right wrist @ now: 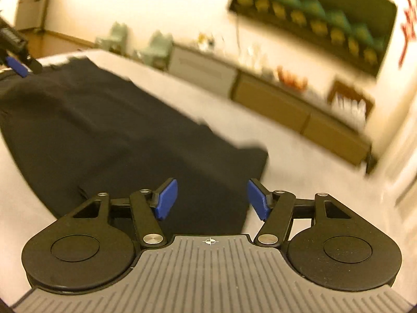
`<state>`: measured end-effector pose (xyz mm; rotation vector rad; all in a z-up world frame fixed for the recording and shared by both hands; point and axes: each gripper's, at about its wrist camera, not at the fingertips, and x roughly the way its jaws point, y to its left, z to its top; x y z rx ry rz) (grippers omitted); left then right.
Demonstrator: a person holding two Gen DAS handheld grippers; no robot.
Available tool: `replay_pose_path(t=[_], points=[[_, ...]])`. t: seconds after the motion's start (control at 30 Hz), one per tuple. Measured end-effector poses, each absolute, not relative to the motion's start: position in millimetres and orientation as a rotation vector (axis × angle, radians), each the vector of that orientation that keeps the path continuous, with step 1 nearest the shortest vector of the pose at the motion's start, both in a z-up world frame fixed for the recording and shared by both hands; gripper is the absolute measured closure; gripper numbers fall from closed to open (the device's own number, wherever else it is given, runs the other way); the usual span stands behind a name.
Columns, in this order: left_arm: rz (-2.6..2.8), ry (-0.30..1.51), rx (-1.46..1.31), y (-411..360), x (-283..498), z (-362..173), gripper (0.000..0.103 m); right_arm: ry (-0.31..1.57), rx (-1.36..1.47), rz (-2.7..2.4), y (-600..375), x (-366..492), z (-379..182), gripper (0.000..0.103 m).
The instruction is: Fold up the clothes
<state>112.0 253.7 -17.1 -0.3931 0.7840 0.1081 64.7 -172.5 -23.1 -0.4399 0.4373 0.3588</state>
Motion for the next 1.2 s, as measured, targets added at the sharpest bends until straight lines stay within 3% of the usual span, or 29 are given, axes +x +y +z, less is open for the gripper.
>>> replay_pose_path(t=[0.23,0.53,0.6,0.63,0.67,0.7,0.83,0.9,0.93,0.97,1.0,1.03,1.07,1.13,1.2], points=[[0.228,0.673,-0.782,405.8,61.8,-35.2,0.038,0.381,-0.469,0.701,2.1,-15.2,-8.2,0.02],[0.154,0.686,-0.966,459.8,24.1,-62.7,0.029,0.362,-0.717,0.874,224.2,-15.9,-60.7,0.021],[0.143,0.71,-0.974,465.4,27.0,-75.8,0.029,0.359,-0.714,0.859,241.0,-0.6,-61.6,0.026],[0.134,0.72,-0.98,465.1,29.7,-80.4,0.027,0.37,-0.725,0.849,248.4,8.0,-61.5,0.042],[0.119,0.728,-0.983,462.8,32.0,-84.5,0.026,0.381,-0.736,0.838,255.9,16.6,-61.4,0.08],[0.102,0.733,-0.985,459.5,33.9,-88.6,0.026,0.385,-0.739,0.828,260.3,23.9,-60.0,0.096],[0.054,0.718,-0.928,445.4,57.2,-93.6,0.018,0.399,-0.605,0.829,248.3,41.0,-31.9,0.101],[0.045,0.704,-0.889,441.6,73.1,-96.1,0.033,0.445,-0.522,0.854,240.4,48.0,-22.6,0.102],[0.038,0.711,-0.897,441.3,79.3,-99.8,0.082,0.473,-0.496,0.872,238.1,51.0,-21.7,0.102],[0.029,0.729,-0.923,442.2,84.3,-105.1,0.096,0.501,-0.469,0.89,235.9,53.9,-20.9,0.102],[0.036,0.735,-0.928,441.5,85.8,-106.7,0.096,0.536,-0.444,0.915,233.1,57.9,-19.3,0.101],[0.054,0.733,-0.919,439.9,85.1,-106.1,0.097,0.578,-0.424,0.95,229.5,63.2,-16.7,0.09],[0.066,0.728,-0.905,437.9,83.1,-103.4,0.097,0.62,-0.403,0.986,225.8,68.6,-14.1,0.067],[0.079,0.715,-0.883,434.4,77.8,-97.2,0.097,0.628,-0.31,1.004,210.9,85.7,3.2,0.038],[0.094,0.715,-0.886,432.9,74.4,-95.6,0.097,0.609,-0.2,0.964,194.9,111.5,25.6,0.037]])
